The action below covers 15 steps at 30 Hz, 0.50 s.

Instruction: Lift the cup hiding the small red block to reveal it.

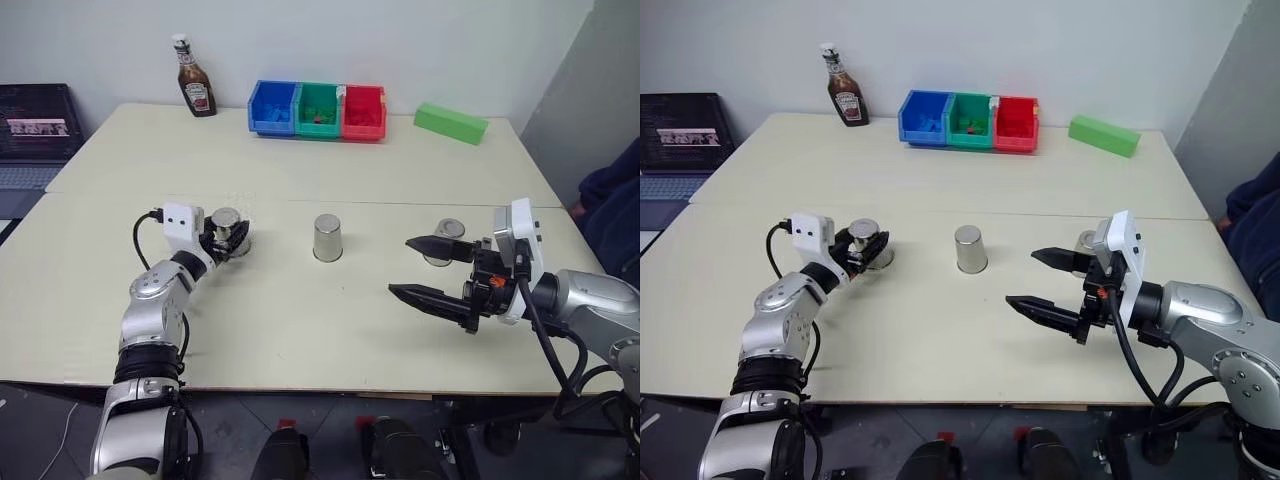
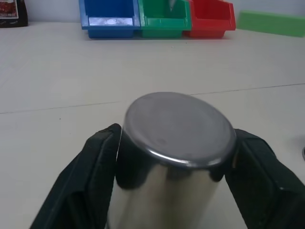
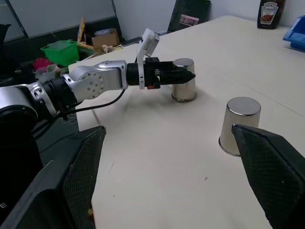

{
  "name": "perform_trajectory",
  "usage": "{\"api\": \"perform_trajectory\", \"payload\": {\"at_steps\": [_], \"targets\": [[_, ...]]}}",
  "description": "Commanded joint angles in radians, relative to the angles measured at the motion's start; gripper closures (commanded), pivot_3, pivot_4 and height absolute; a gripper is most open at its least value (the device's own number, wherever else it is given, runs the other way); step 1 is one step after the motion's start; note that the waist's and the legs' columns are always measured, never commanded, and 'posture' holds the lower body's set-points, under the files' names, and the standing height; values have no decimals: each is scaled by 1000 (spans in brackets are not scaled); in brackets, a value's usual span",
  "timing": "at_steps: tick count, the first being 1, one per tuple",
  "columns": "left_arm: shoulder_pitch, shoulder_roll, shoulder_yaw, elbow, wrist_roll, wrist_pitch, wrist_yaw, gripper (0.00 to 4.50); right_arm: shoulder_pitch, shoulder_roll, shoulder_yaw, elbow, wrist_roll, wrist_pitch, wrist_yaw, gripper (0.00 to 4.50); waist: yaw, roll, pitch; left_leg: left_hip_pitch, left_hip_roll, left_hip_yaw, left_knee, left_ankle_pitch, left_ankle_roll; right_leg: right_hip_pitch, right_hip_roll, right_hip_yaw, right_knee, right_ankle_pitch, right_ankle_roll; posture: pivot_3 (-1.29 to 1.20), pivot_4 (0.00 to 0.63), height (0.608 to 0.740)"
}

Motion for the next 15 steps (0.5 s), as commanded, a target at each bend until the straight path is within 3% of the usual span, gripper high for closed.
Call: {"api": "perform_trajectory", "payload": {"at_steps": [1, 5, 11, 15], "targets": [[2, 31, 20, -35, -2, -23, -12, 1819, 12, -11, -30, -30, 18, -13, -8, 0, 0, 0, 0, 0, 0, 0, 0, 0, 0, 0, 0, 0, 0, 0, 0, 0, 150, 740], [33, 63, 27, -153, -21, 42, -17, 1823, 19, -13, -30, -31, 19, -16, -10, 0, -1, 0, 0, 0, 0, 0, 0, 0, 0, 0, 0, 0, 0, 0, 0, 0, 150, 740], [157, 104, 78, -505, -86, 255, 55, 1823, 37, -7, -23, -23, 2, -34, 5, 0, -1, 0, 0, 0, 0, 0, 0, 0, 0, 0, 0, 0, 0, 0, 0, 0, 150, 740], [239, 95, 128, -606, -94, 313, 122, 1823, 49, -2, -15, -17, -9, -47, 17, 0, -2, 0, 0, 1, 1, 0, 0, 0, 0, 0, 0, 0, 0, 0, 0, 0, 150, 740]]}}
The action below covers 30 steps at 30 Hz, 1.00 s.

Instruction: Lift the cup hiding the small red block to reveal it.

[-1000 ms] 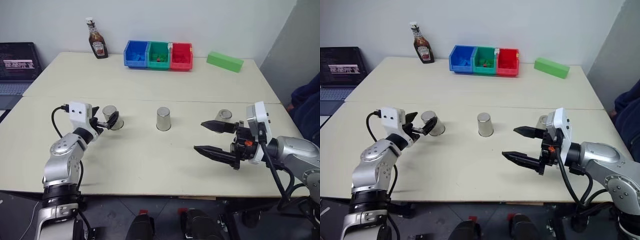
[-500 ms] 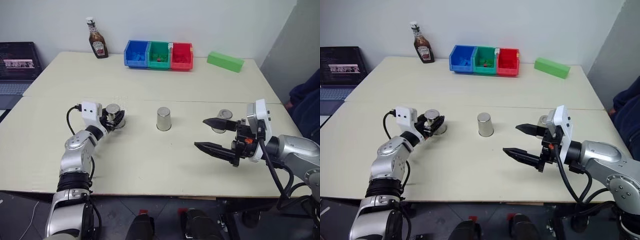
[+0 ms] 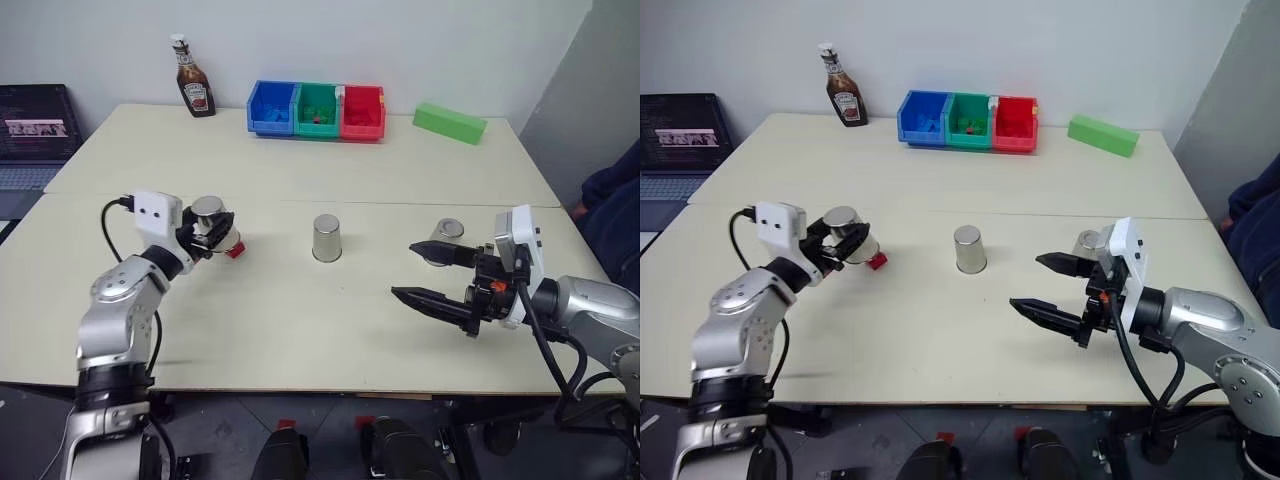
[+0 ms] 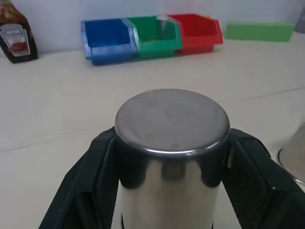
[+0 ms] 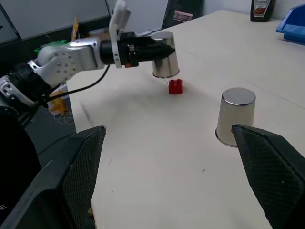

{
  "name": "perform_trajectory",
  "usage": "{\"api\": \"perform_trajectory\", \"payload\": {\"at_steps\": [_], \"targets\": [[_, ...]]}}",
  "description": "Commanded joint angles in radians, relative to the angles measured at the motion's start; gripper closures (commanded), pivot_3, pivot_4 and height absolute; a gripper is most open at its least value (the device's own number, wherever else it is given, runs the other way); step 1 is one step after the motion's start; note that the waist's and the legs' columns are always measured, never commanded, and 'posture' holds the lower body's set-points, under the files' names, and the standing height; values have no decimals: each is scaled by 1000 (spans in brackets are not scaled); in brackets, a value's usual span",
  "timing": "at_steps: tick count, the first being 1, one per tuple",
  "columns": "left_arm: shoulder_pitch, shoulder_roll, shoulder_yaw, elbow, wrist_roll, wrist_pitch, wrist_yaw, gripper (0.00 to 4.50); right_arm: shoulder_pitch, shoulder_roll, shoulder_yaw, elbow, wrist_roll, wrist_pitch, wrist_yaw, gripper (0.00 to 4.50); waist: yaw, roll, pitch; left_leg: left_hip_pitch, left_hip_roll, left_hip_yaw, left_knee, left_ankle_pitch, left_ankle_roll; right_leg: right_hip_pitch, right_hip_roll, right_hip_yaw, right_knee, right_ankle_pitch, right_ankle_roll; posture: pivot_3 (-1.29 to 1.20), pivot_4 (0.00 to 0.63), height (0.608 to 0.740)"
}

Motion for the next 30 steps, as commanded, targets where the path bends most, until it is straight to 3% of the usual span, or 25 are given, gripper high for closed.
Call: {"api": "perform_trajectory", "payload": {"at_steps": [1, 13, 15, 16, 20, 26, 30], "targets": [[67, 0, 64, -84, -1, 22, 68, 1823, 2, 3, -5, -13, -9, -36, 20, 0, -1, 0, 0, 0, 0, 0, 0, 0, 0, 0, 0, 0, 0, 0, 0, 0, 150, 740], [65, -41, 38, 159, 61, -187, 61, 1823, -52, 11, 38, 10, -16, -32, 16, 0, 4, -1, 0, 0, -1, 1, 0, 0, 0, 0, 0, 0, -1, 0, 1, 0, 150, 740], [55, -41, 38, 198, 63, -212, 54, 1120, -48, 9, 33, 5, -12, -28, 12, 0, 4, -1, 0, 0, -1, 0, 0, 0, 0, 0, 0, 0, -1, 0, 1, 0, 150, 740], [50, -40, 39, 214, 61, -221, 51, 1059, -46, 8, 31, 3, -10, -27, 10, 0, 4, -1, 0, 0, -1, 0, 0, 0, 0, 0, 0, 0, -1, 0, 0, 0, 150, 740], [56, -30, 40, 226, 53, -228, 33, 62, -15, 3, 19, -7, -15, -35, 16, 0, 3, -1, 0, 0, 0, 0, 0, 0, 0, 0, 0, 0, -1, 0, 1, 0, 150, 740], [102, 16, 34, 112, 34, -141, -3, 15, 27, -10, 11, -11, -35, -53, 39, 0, 1, -1, 0, 0, 0, 1, 0, 0, 0, 0, 0, 0, -1, 0, 1, 0, 150, 740], [156, 131, 56, -64, -18, 46, -59, 15, 46, -29, -1, 1, -46, -62, 70, 0, -1, -1, 0, 0, 1, 0, 0, 0, 0, 0, 0, 0, -1, 0, 1, 0, 150, 740]]}}
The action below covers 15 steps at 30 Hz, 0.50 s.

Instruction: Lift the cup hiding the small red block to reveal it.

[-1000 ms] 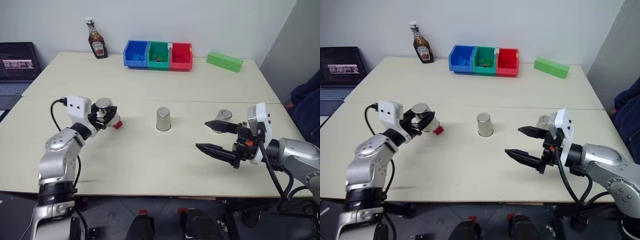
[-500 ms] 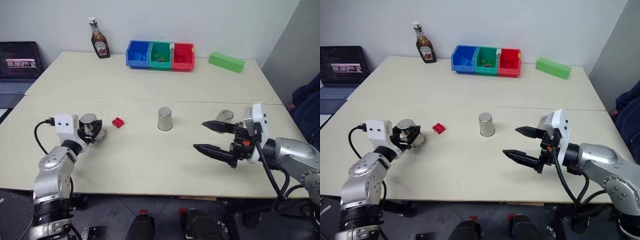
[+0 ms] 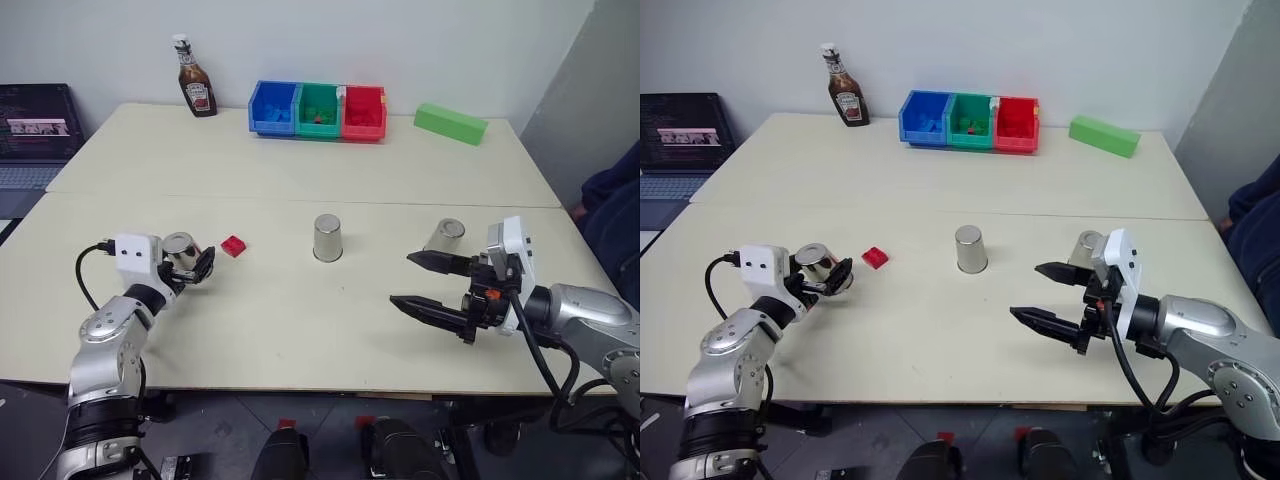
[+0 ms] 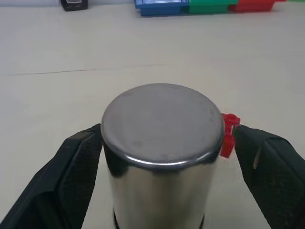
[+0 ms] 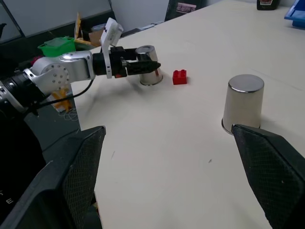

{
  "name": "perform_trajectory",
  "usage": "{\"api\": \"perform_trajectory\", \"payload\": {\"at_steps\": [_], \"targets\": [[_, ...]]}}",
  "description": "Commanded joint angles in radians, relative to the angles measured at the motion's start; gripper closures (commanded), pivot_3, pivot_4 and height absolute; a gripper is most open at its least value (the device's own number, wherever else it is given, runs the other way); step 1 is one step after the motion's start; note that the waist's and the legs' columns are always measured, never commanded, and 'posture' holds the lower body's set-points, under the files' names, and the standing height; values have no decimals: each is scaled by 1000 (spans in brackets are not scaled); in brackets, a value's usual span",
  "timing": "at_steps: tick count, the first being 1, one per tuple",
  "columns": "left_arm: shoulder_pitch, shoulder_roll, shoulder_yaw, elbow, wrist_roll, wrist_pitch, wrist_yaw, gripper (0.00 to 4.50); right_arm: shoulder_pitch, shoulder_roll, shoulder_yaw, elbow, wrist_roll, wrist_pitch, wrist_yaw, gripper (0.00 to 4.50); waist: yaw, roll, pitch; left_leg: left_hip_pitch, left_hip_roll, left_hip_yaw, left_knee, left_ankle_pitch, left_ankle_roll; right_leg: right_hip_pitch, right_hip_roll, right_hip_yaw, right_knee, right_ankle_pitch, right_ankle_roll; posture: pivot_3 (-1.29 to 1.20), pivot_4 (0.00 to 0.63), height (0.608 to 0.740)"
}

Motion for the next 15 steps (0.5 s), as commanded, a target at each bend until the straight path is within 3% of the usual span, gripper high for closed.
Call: {"api": "perform_trajectory", "payload": {"at_steps": [1, 10, 15], "targets": [[36, 125, 47, -190, -62, 161, -57, 15, 10, -21, -36, -7, -10, -29, 39, 0, -1, 0, 0, 0, 0, 0, 0, 0, 0, 0, 0, 0, 0, 0, 0, 0, 150, 740], [127, 338, 144, -352, -171, 395, -195, 15, -8, -16, -9, 36, -45, -49, 86, 0, -1, 1, 1, 1, 0, 1, -1, 0, 0, 0, 0, 0, -1, 0, 0, 0, 150, 740], [110, 385, 199, -380, -264, 501, -239, 15, -22, -34, -25, 51, -42, -38, 104, 0, 0, 1, 1, 1, 0, 1, -1, 0, 0, -1, 0, 0, -1, -1, 0, 0, 150, 740]]}}
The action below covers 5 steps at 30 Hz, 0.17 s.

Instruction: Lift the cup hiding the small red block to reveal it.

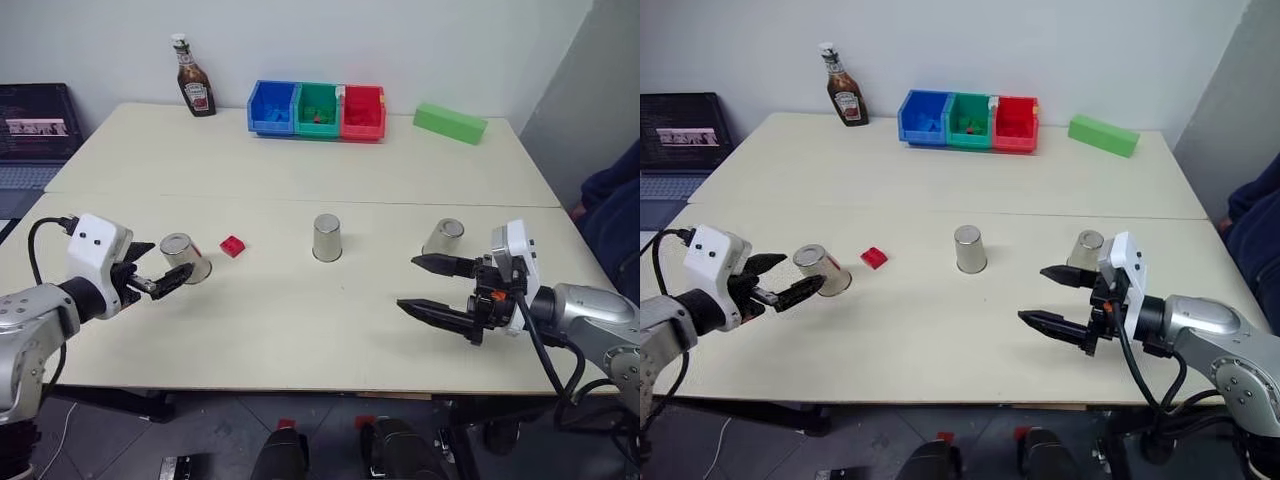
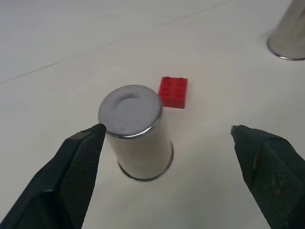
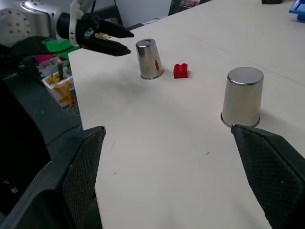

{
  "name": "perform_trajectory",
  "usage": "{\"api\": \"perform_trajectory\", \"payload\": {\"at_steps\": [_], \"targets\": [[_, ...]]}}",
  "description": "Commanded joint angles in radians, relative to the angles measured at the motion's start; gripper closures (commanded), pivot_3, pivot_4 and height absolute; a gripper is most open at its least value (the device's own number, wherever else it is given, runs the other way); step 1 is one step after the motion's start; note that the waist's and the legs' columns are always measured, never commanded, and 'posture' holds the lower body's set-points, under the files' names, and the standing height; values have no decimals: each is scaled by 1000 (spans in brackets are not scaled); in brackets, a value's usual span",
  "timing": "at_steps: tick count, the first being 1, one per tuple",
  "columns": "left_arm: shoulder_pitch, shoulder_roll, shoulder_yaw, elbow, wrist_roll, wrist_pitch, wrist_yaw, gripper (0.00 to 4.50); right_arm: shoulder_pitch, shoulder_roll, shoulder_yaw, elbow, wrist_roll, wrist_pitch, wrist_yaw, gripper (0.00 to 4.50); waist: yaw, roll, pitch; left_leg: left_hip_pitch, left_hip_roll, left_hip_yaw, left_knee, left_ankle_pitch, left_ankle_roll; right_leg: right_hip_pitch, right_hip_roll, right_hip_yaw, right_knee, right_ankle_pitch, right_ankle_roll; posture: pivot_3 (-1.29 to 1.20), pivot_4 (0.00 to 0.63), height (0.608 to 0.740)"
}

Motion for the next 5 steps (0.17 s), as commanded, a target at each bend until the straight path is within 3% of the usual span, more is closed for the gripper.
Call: {"api": "perform_trajectory", "payload": {"at_steps": [1, 5], "targets": [[-9, 53, 54, -32, -42, 54, -37, 15, -18, -21, -29, -6, 4, -8, 21, 0, 0, 0, 0, 0, 0, 0, 0, 0, 0, 0, 0, 0, 0, 0, 0, 0, 150, 740], [23, 85, 39, -14, -5, 31, -56, 15, -16, -24, -34, -11, 14, -2, 12, 0, -1, 1, 0, 0, 0, 0, 0, 0, 0, 0, 0, 0, 0, 0, 0, 0, 150, 740]]}}
